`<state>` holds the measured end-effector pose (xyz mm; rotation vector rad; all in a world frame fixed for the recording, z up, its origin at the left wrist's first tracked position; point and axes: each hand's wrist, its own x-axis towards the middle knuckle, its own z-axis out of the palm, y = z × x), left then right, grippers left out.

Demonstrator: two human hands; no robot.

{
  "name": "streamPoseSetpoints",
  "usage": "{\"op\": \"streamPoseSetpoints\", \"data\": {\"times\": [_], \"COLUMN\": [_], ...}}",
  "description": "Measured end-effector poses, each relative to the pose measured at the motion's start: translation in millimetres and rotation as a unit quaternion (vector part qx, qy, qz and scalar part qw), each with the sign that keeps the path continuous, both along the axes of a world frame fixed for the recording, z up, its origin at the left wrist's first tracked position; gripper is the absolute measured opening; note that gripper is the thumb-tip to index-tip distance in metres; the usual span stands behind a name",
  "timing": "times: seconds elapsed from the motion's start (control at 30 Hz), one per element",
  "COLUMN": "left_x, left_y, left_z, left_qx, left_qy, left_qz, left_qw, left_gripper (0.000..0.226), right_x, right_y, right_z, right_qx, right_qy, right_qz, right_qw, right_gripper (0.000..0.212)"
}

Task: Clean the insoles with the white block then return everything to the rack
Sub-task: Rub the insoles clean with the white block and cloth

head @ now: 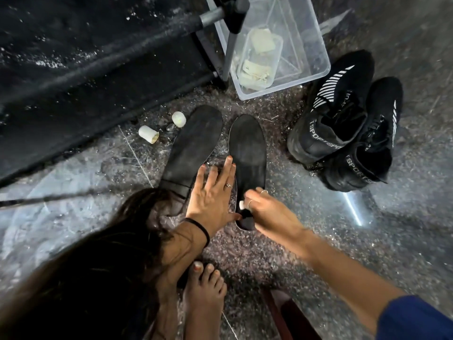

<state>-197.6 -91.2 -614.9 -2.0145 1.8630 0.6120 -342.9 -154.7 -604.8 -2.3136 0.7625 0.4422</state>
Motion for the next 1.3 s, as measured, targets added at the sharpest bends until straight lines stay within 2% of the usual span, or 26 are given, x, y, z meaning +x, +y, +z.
{"op": "streamPoseSetpoints", "data": {"times": [0.07,0.2,0.37,0.47,0.53,0.63,0.7,0.83,0.93,0.97,1.03,1.17,1.3], "left_x": [-1,0,1,1,1,1,2,2,2,2,1,2,2], "left_y": [0,-1,-1,-1,-1,-2,-3,-2,-1,-1,-1,-2,-3], "left_z": [-2,-3,-2,-4,-4,-1,0,1,1,1,1,2,3], "left_qx": [0.002,0.009,0.011,0.013,0.019,0.015,0.016,0.018,0.017,0.018,0.025,0.024,0.025], "left_qy": [0.005,0.007,0.009,0.007,0.008,0.009,0.006,-0.002,-0.009,-0.010,-0.007,-0.004,-0.013], "left_qz": [0.007,0.005,0.006,0.007,0.006,0.004,0.001,-0.008,-0.012,-0.012,-0.011,-0.010,-0.016], "left_qw": [1.000,1.000,1.000,1.000,1.000,1.000,1.000,1.000,1.000,1.000,1.000,1.000,0.999], "left_gripper": [0.119,0.123,0.123,0.124,0.124,0.122,0.121,0.120,0.120,0.121,0.121,0.121,0.121], "right_x": [6,7,-3,1,9,15,15,-8,-21,-19,-10,7,1], "right_y": [-6,1,20,9,-2,-12,-5,22,27,24,13,-17,-2], "right_z": [1,-1,3,6,3,-7,-5,4,0,2,6,-13,-3], "right_qx": [0.003,-0.021,0.030,0.018,0.001,-0.052,-0.055,-0.001,-0.010,0.004,0.020,-0.063,-0.037], "right_qy": [-0.013,-0.036,0.003,0.001,-0.001,-0.020,-0.029,-0.008,-0.002,0.006,0.009,0.000,-0.008], "right_qz": [-0.046,-0.151,-0.043,-0.015,-0.045,-0.139,-0.162,-0.052,0.029,0.031,0.004,-0.124,-0.123], "right_qw": [0.999,0.988,0.999,1.000,0.999,0.989,0.985,0.999,1.000,1.000,1.000,0.990,0.992], "right_gripper": [0.030,0.012,0.010,0.012,0.021,0.013,0.015,0.010,0.036,0.035,0.007,0.013,0.016]}}
